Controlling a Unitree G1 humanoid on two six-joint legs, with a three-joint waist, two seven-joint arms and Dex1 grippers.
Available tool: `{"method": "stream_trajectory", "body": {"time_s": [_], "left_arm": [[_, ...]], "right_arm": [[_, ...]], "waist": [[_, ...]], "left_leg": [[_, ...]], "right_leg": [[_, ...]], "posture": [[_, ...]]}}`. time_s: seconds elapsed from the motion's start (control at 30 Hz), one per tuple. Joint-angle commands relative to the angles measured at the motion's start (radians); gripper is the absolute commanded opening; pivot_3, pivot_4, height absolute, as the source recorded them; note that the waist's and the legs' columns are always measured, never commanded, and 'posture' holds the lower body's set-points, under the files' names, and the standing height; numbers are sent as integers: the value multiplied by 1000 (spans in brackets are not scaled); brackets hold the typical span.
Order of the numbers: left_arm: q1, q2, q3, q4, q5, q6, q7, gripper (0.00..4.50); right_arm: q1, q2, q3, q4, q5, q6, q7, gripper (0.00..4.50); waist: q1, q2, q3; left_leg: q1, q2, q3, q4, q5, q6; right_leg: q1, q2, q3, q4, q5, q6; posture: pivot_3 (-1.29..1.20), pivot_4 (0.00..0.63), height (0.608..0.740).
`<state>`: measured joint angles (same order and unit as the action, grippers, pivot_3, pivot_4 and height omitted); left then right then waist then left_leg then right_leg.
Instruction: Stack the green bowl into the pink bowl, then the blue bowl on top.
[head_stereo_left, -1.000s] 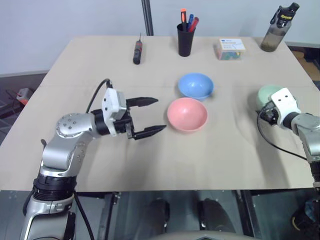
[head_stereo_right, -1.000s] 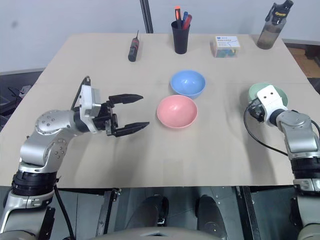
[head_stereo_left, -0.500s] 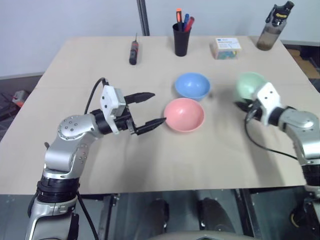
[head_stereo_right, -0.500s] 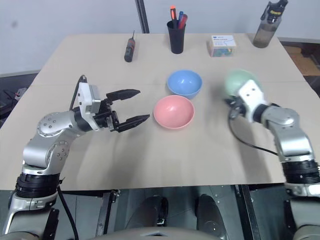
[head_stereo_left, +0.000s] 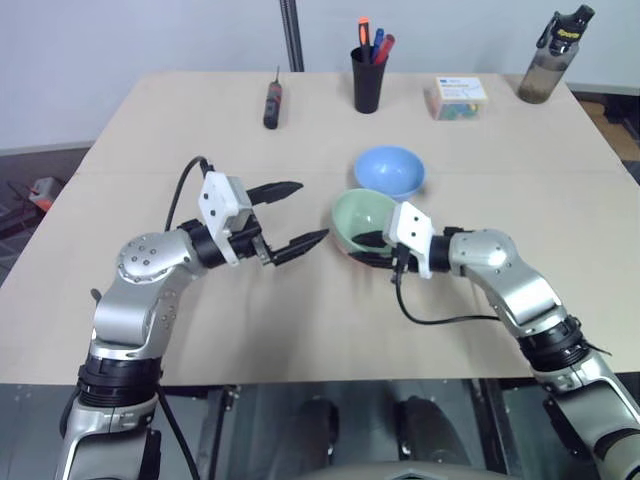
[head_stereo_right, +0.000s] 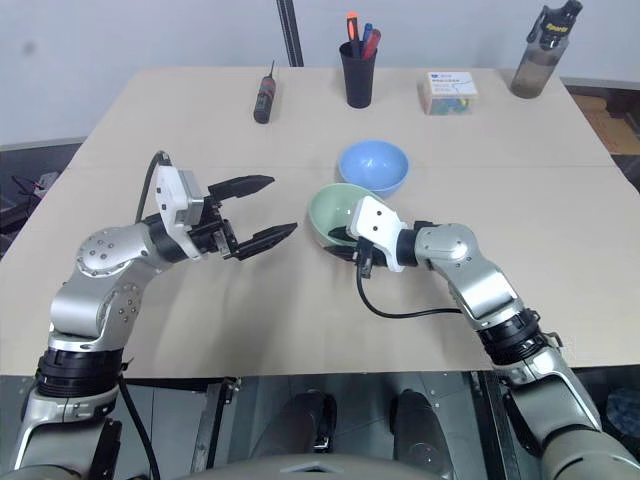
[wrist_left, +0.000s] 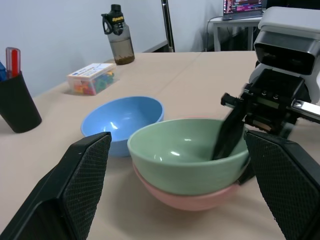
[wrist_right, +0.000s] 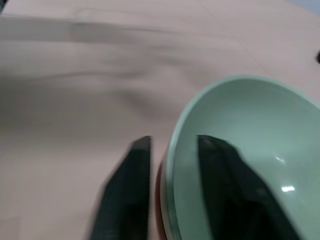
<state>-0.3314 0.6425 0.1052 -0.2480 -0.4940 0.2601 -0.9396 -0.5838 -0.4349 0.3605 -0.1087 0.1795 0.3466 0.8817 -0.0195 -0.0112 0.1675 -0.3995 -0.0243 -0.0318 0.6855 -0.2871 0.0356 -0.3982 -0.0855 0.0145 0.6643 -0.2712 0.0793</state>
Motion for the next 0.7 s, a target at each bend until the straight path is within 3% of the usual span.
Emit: {"method": "stream_trajectory", "body": {"time_s": [0.03,0.07,0.2,0.4,0.57,0.7], "left_arm": [[12,12,28,-55,-12,2,14,4500],[16,12,29,-59,-13,5,18,4500],[14,7,28,-64,-13,12,29,4500],[2,0,21,-70,-15,17,44,4500],[27,10,35,-92,-17,24,54,4500],[54,20,53,-124,-26,39,67,4500]], "right_arm": [[-33,-19,-86,-57,41,-21,20,2835],[-39,-20,-129,-83,90,6,26,3255],[-87,-92,-252,-44,164,-9,93,3255],[-242,-194,-137,502,-193,-452,15,3255],[-381,-133,-47,935,-383,-760,-129,3255],[-470,-68,-11,1118,-472,-894,-247,3255]], "waist": [[2,0,0],[3,0,0],[6,0,0],[3,0,0],[-21,0,0],[-36,0,0]], "left_leg": [[0,0,0,0,0,0],[0,0,0,0,0,0],[0,0,0,0,0,0],[2,0,1,-1,0,0],[0,0,4,-3,0,0],[-1,1,5,-4,0,-1]], "right_leg": [[0,0,0,0,0,0],[0,0,0,0,0,0],[0,0,0,0,0,0],[1,0,0,-1,0,0],[-2,0,3,-1,0,0],[-5,0,4,-1,0,0]], "posture": [[0,150,740],[0,150,740],[0,150,740],[0,150,740],[0,150,740],[0,150,740]]}}
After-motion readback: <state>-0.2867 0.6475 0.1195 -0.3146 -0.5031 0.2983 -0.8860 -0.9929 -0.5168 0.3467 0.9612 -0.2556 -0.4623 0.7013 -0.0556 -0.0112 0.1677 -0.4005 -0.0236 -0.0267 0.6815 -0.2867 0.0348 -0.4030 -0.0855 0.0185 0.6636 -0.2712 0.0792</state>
